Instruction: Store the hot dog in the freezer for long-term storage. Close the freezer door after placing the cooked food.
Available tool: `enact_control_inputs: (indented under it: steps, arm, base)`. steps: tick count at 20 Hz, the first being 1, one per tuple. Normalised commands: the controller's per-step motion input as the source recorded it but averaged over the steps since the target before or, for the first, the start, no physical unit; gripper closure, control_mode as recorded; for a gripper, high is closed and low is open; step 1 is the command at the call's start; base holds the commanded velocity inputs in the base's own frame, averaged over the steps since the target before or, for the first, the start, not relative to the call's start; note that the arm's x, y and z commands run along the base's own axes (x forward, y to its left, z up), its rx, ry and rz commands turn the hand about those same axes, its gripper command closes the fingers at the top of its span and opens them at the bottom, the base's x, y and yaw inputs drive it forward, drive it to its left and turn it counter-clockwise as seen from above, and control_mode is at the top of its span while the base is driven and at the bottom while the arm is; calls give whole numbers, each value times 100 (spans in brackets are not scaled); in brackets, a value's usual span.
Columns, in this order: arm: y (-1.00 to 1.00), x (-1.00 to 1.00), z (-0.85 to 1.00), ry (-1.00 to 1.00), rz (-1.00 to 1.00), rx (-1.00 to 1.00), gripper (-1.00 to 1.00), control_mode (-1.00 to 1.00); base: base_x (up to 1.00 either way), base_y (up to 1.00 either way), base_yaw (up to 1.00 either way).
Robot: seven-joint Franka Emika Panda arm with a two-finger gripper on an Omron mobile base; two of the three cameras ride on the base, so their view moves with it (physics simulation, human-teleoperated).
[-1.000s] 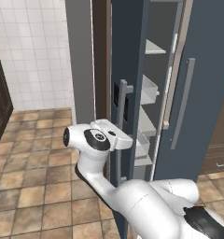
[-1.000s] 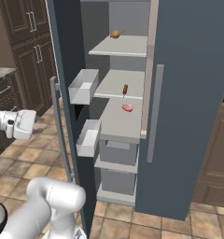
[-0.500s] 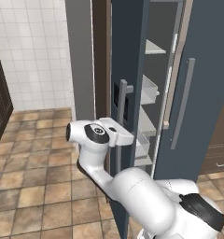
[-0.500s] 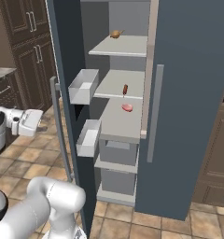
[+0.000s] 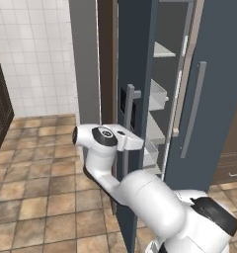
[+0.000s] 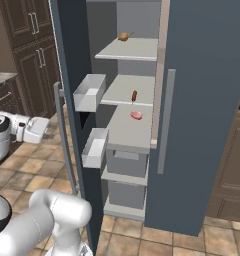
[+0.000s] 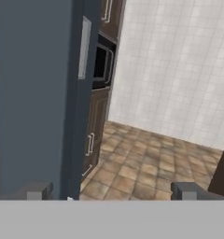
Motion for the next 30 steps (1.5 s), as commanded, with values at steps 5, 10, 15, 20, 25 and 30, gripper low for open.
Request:
enact_control_inputs:
  steps: [5,10,15,20,25,30]
  arm:
    - [-2,13,0,4,0,0,-100,-100]
    - [0,0,0,0,0,0,-100,-100]
    - [5,0,0,0,1,0,-100,-100]
    - [28,0,0,0,3,-1,-100,-100]
    - [38,0,0,0,0,-1,-100,-100]
    - [23,13,0,0,0,-2,-100,-100]
  base:
    - [0,0,0]
    - [0,0,0]
    - [0,0,0]
    - [0,0,0]
    - [0,0,0]
    - [0,0,0]
